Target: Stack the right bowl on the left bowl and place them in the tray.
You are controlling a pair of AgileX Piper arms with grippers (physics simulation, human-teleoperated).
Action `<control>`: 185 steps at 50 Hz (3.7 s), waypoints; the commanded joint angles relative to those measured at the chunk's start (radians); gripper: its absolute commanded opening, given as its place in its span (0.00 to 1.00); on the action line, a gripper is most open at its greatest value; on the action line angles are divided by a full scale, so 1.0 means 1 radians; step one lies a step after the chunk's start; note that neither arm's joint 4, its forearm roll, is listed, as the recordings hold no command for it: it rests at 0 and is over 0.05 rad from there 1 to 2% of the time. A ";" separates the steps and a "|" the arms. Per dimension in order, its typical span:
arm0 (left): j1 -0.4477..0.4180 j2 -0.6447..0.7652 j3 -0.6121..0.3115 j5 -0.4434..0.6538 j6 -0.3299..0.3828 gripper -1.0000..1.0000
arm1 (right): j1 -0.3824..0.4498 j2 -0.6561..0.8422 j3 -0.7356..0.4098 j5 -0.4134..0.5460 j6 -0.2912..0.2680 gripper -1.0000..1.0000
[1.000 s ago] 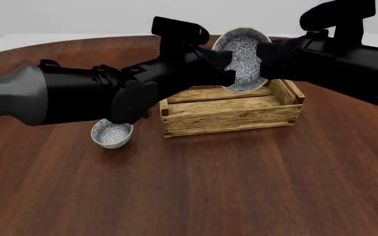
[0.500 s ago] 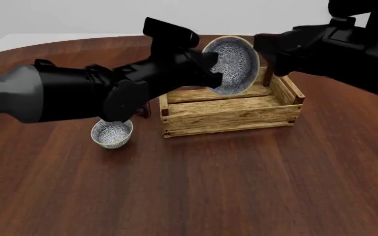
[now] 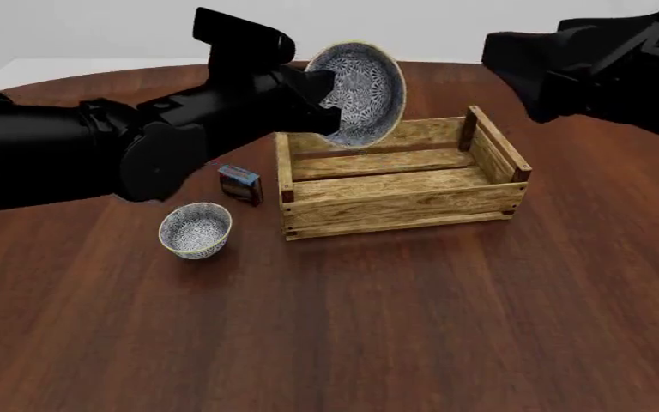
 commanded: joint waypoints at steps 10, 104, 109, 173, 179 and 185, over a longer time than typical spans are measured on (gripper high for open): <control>0.045 -0.161 0.069 0.066 0.056 0.00 | -0.013 -0.003 0.001 -0.002 0.003 1.00; 0.283 -0.402 -0.050 0.790 0.063 0.00 | 0.010 0.096 0.010 -0.055 -0.019 1.00; 0.298 -0.390 -0.044 0.785 0.074 0.00 | 0.007 0.099 0.009 -0.056 -0.019 1.00; 0.438 -0.095 0.137 0.535 -0.052 0.00 | 0.009 0.104 0.014 -0.063 -0.025 1.00; 0.450 -0.078 0.150 0.515 -0.060 0.00 | 0.011 0.106 0.016 -0.066 -0.026 1.00; 0.461 -0.049 0.158 0.489 -0.061 0.00 | 0.008 0.109 0.016 -0.069 -0.027 1.00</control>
